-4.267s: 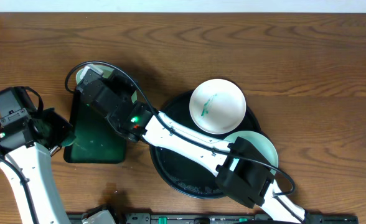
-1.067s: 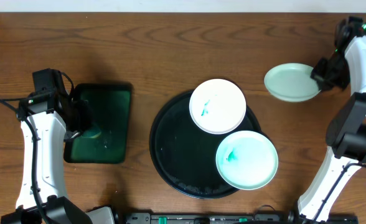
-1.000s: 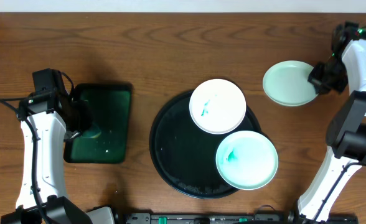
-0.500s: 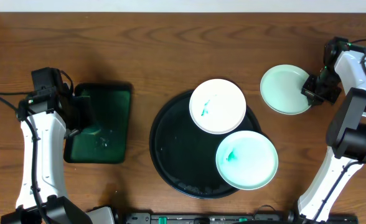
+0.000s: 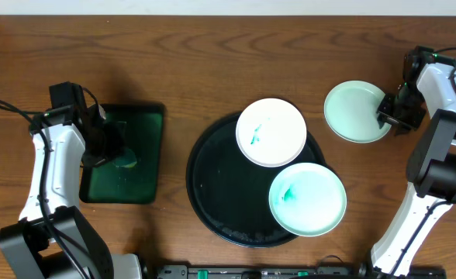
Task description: Clean dirty plates on tray and stack at the side
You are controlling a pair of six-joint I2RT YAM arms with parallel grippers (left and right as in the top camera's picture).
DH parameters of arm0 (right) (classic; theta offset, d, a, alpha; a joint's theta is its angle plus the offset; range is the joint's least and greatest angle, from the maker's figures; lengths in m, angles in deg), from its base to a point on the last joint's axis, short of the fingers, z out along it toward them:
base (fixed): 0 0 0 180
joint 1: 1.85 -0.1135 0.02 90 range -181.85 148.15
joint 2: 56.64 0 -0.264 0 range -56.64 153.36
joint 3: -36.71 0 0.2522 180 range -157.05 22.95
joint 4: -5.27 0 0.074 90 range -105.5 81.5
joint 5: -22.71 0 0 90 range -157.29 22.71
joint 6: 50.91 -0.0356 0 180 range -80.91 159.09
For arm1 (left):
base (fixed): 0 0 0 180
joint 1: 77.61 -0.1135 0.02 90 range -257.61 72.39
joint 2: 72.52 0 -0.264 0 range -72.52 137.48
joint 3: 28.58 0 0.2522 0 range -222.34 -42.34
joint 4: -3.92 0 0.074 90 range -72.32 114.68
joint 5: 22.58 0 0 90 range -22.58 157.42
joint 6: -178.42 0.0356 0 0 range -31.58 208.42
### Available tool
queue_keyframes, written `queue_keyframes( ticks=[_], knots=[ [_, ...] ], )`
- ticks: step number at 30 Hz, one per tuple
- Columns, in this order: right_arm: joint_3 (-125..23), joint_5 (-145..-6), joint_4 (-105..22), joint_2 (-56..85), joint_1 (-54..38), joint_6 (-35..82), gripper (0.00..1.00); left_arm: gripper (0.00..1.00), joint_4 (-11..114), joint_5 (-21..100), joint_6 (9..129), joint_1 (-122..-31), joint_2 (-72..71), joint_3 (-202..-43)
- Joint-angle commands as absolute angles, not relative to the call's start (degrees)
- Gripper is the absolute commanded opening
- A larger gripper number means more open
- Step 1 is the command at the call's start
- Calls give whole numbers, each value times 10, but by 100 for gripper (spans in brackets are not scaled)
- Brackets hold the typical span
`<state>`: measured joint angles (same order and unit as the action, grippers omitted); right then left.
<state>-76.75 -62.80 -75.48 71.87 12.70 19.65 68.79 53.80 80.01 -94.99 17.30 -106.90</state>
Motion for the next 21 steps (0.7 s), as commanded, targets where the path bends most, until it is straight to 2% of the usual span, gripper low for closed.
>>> queue_keyframes(
  ticks=[1,3,4,8,10,11,12,13,17,21],
  knots=[
    [-784,-616,-755,704,130,205,52,15,685,528,814,-949,170,-1085],
    [-794,-616,-758,703,129,205,68,17,683,526,823,-949,170,-1085],
    [-801,-616,-762,703,130,205,73,22,683,520,829,-949,170,-1085],
    [-841,-616,-788,703,128,209,74,28,680,513,835,-949,172,-1085],
    [-871,-616,-808,702,126,210,78,38,679,513,835,-949,177,-1085],
    [-889,-616,-819,699,123,212,83,44,679,513,835,-949,181,-1085],
    [-905,-616,-827,695,120,214,89,45,680,513,837,-949,186,-1085],
    [-919,-616,-834,690,117,218,91,45,680,513,837,-949,190,-1085],
    [-965,-625,-850,646,95,235,92,45,680,513,844,-949,216,-1085],
    [-978,-712,-843,578,57,274,92,44,682,513,846,-941,237,-1085]
  ],
)
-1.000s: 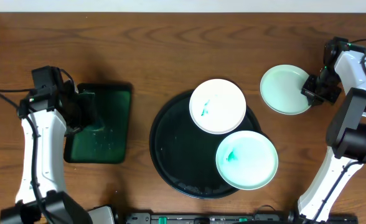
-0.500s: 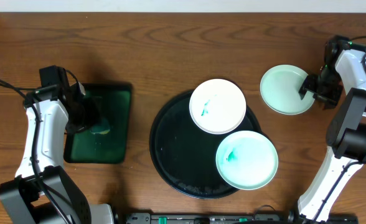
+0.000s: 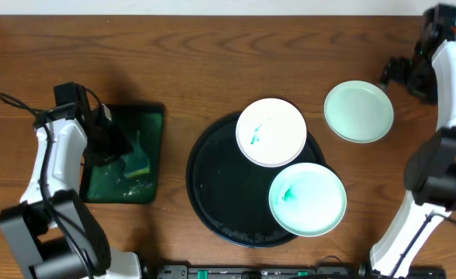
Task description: Clean dirty plates on tray and stack at the side
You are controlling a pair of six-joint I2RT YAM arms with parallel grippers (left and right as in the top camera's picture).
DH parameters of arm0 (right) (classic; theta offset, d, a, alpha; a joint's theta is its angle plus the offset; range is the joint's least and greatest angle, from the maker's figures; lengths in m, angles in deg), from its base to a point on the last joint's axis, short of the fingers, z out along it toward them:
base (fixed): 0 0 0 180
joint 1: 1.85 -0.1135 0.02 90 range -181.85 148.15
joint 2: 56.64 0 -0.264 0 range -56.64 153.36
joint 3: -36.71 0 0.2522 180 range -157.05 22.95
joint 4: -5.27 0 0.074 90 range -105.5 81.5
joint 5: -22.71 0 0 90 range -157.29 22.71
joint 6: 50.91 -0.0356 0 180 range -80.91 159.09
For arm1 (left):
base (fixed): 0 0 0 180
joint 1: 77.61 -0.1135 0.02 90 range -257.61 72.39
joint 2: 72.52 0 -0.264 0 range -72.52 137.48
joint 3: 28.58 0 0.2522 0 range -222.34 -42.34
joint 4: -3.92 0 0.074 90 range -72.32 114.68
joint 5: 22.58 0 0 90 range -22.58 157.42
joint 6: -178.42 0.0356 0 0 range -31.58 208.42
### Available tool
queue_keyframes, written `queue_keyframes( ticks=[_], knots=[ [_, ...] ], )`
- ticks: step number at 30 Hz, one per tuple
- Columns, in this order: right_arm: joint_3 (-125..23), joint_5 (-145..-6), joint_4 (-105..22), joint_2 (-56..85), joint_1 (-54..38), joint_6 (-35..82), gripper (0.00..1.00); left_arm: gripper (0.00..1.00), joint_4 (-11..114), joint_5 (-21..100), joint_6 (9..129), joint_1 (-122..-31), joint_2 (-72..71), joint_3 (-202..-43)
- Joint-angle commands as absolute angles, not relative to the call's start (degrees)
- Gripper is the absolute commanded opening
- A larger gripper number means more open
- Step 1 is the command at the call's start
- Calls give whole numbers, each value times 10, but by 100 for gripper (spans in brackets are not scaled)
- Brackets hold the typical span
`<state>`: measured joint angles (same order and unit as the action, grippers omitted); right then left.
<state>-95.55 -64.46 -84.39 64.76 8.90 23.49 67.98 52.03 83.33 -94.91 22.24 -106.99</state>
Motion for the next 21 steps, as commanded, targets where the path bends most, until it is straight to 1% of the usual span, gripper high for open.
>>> queue_keyframes(
  ticks=[1,4,8,11,17,21],
  knots=[
    [-978,-739,-840,562,45,287,91,43,684,513,851,-936,241,-1085],
    [-978,-780,-842,524,2,308,89,42,686,516,872,-914,251,-1085],
    [-974,-771,-871,509,-61,315,90,43,684,541,872,-891,255,-1085],
    [-922,-766,-873,517,-94,315,91,45,685,550,871,-889,255,-1085],
    [-745,-762,-774,518,-112,302,93,46,691,550,871,-889,255,-1085],
    [-653,-770,-704,518,-111,298,92,46,693,549,871,-889,255,-1085]
  ],
)
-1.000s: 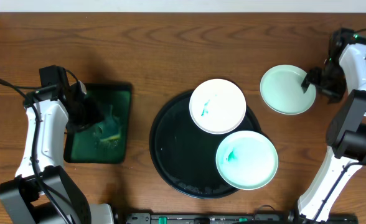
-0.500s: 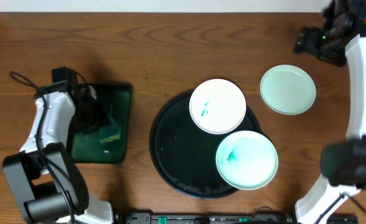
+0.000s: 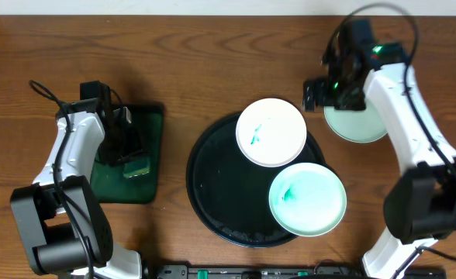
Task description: Clean dirty plates on tray and stack at the side
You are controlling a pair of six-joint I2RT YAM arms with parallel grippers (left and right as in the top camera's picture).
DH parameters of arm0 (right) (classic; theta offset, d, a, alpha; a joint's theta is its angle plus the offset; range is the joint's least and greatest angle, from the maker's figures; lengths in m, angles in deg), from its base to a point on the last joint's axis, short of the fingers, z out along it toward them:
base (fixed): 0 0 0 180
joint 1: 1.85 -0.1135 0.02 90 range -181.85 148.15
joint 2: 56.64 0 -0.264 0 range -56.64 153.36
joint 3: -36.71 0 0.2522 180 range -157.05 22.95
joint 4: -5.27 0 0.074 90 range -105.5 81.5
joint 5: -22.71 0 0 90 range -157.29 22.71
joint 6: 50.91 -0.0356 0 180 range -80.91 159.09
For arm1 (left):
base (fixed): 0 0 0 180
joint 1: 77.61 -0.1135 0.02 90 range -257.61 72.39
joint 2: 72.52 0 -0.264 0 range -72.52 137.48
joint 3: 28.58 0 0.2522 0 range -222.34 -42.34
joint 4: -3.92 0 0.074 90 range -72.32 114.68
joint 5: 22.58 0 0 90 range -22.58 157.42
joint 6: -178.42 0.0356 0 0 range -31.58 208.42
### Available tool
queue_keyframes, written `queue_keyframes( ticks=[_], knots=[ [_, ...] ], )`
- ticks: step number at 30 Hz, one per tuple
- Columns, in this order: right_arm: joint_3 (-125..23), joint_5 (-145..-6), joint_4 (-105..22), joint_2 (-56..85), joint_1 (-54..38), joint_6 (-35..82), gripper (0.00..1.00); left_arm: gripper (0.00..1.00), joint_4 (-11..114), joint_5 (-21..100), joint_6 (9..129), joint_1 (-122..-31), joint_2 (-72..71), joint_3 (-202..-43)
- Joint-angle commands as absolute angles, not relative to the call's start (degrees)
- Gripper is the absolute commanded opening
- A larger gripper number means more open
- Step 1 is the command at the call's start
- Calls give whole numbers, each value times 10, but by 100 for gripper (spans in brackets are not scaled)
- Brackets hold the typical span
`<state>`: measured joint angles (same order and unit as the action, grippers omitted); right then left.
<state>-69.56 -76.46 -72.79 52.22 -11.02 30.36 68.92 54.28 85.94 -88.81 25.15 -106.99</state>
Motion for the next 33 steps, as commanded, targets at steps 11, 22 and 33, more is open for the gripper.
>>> queue_keyframes(
  ticks=[11,22,33],
  knots=[
    [-490,-870,-467,518,-138,330,88,46,693,543,869,-889,255,-1085],
    [-479,-840,-408,522,-178,322,61,46,694,540,869,-889,255,-1085],
    [-479,-815,-454,522,-177,295,49,46,695,537,869,-889,255,-1085]
  ],
)
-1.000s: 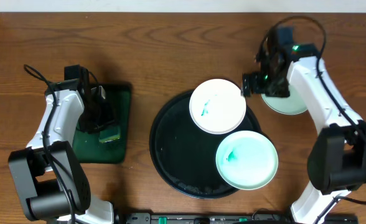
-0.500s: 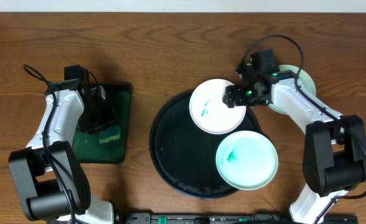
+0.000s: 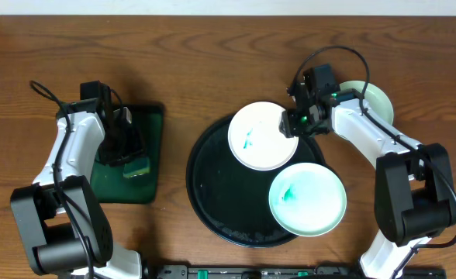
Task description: Clean dirty plates on tray and stack at the side
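A white plate with a teal smear lies on the upper part of the round black tray. A mint plate, also smeared, sits at the tray's lower right. My right gripper is at the white plate's right rim; how its jaws stand is hidden under the wrist. A clean mint plate lies on the table to the right, partly covered by the right arm. My left gripper is shut on a yellow-green sponge over the green tray.
The green tray holds wet soapy residue at its lower end. The right arm stretches from the lower right across the clean plate. A black bar runs along the table's front edge.
My right gripper came down and left from beside the clean mint plate to the white plate's right rim. The white plate has shifted a little to the left. The left arm has not moved.
My right gripper was at the clean mint plate's right rim on the table, then up at the far right clear of it, then at that plate's left side, and now at the white plate. Meanwhile the left gripper stayed over the green tray with the sponge, shifting slightly right.
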You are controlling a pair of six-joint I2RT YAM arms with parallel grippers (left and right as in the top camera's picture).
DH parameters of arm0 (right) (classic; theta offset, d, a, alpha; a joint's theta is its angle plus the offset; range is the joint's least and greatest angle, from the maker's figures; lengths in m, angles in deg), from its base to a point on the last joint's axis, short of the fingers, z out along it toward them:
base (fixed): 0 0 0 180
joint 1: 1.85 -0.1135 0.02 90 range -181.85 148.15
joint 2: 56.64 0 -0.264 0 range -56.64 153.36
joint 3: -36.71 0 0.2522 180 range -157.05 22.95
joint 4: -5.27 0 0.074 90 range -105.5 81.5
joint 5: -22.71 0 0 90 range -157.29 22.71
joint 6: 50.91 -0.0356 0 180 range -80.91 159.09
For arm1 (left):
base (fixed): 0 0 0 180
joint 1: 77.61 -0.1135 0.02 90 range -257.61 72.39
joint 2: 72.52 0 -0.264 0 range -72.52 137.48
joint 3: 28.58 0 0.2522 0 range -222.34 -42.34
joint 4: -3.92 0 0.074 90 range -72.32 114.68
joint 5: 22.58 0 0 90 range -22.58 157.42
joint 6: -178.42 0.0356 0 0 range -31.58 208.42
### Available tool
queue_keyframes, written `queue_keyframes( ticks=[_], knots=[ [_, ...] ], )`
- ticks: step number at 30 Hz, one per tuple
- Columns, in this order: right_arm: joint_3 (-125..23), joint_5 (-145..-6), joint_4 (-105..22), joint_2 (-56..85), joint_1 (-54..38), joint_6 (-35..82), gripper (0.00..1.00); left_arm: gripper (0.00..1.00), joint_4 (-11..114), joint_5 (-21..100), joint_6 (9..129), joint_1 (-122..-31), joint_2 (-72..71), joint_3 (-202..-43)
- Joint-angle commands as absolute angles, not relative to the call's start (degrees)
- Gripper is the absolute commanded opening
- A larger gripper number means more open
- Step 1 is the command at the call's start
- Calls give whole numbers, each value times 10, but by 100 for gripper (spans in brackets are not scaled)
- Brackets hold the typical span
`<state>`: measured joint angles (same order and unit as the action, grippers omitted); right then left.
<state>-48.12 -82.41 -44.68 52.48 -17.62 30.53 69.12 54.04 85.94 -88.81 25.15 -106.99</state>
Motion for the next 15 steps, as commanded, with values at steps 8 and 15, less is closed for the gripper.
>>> queue_keyframes(
  ticks=[8,15],
  knots=[
    [-482,-748,-488,520,-177,273,50,46,695,533,869,-889,255,-1085],
    [-515,-732,-513,513,-177,274,47,46,694,533,869,-889,255,-1085]
  ],
)
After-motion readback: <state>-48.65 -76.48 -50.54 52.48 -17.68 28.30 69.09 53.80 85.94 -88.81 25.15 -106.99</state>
